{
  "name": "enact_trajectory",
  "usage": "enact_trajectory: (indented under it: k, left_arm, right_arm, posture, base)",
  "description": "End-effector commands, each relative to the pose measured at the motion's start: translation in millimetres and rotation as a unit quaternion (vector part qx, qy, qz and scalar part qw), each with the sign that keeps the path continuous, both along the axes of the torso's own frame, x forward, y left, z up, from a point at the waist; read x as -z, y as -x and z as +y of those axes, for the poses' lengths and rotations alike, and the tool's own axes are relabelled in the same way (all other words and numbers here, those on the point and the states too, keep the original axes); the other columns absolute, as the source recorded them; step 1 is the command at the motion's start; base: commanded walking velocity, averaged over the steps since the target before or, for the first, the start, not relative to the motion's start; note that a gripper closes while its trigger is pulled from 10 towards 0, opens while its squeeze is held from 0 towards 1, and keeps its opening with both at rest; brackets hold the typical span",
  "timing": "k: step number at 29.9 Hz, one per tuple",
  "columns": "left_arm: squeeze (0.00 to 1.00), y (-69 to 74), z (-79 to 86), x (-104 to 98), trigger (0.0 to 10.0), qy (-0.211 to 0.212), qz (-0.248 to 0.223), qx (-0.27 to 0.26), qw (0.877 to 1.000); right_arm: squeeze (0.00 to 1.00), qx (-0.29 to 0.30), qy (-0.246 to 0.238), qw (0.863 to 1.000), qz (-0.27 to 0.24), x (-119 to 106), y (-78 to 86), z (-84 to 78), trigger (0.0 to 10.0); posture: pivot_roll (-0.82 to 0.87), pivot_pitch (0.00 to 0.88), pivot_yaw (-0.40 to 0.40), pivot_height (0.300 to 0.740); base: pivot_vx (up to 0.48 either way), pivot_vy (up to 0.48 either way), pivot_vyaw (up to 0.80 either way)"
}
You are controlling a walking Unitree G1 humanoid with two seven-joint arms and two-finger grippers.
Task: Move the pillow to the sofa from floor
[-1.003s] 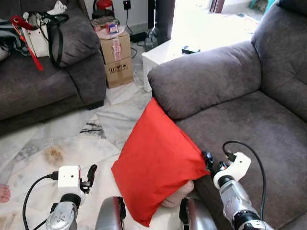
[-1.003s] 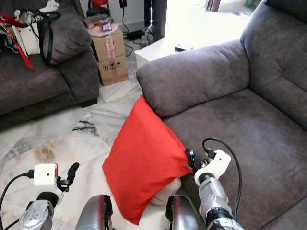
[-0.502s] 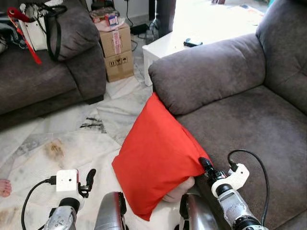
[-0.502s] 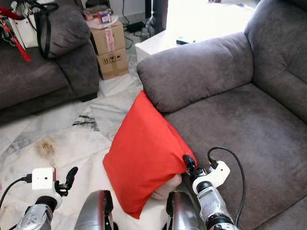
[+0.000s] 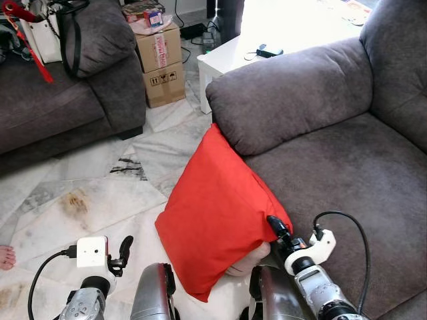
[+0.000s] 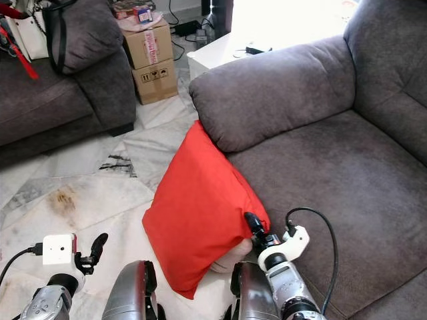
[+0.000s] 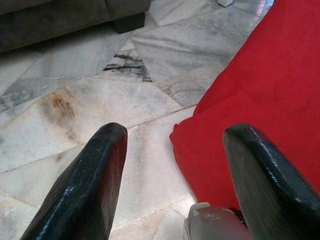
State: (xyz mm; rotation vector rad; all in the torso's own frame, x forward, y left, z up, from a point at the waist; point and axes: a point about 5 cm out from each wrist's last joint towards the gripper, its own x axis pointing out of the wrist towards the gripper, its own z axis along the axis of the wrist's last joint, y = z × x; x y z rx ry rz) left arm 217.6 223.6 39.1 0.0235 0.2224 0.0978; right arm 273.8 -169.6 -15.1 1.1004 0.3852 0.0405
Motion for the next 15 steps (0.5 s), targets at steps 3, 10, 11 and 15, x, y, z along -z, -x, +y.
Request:
enact_trajectory:
  k: [3, 10, 11, 15]
  left_arm:
    - [0.00, 5.8, 1.3, 1.4, 10.0, 0.000, 0.009, -0.002, 1.000]
    - [0.00, 5.6, -2.9, -3.1, 10.0, -0.004, -0.003, -0.005, 1.000]
    - [0.00, 6.3, -3.4, -4.0, 10.0, -0.004, -0.005, -0.007, 1.000]
    - [0.00, 8.3, -3.6, -4.7, 10.0, -0.003, -0.006, -0.010, 1.000]
  right_arm:
    - [0.00, 0.010, 0.021, 1.000, 0.012, 2.3, 0.9, 1.3, 10.0]
    - [0.00, 0.048, 0.033, 0.998, 0.027, 2.2, -1.8, -0.6, 10.0]
    - [0.00, 0.047, 0.037, 0.998, 0.029, 1.9, -2.6, 0.9, 10.0]
    - [0.00, 0.046, 0.030, 0.998, 0.027, 0.3, -5.2, 4.7, 10.0]
  posture:
    - [0.12, 0.208, -0.012, 0.596]
    - [0.14, 0.222, -0.023, 0.596]
    - [0.14, 0.226, -0.026, 0.596]
    - [0.14, 0.233, -0.030, 0.596]
  base:
    - [0.000, 0.000, 0.00]
    - [0.000, 0.000, 0.00]
    - [0.000, 0.000, 0.00]
    - [0.000, 0.000, 0.00]
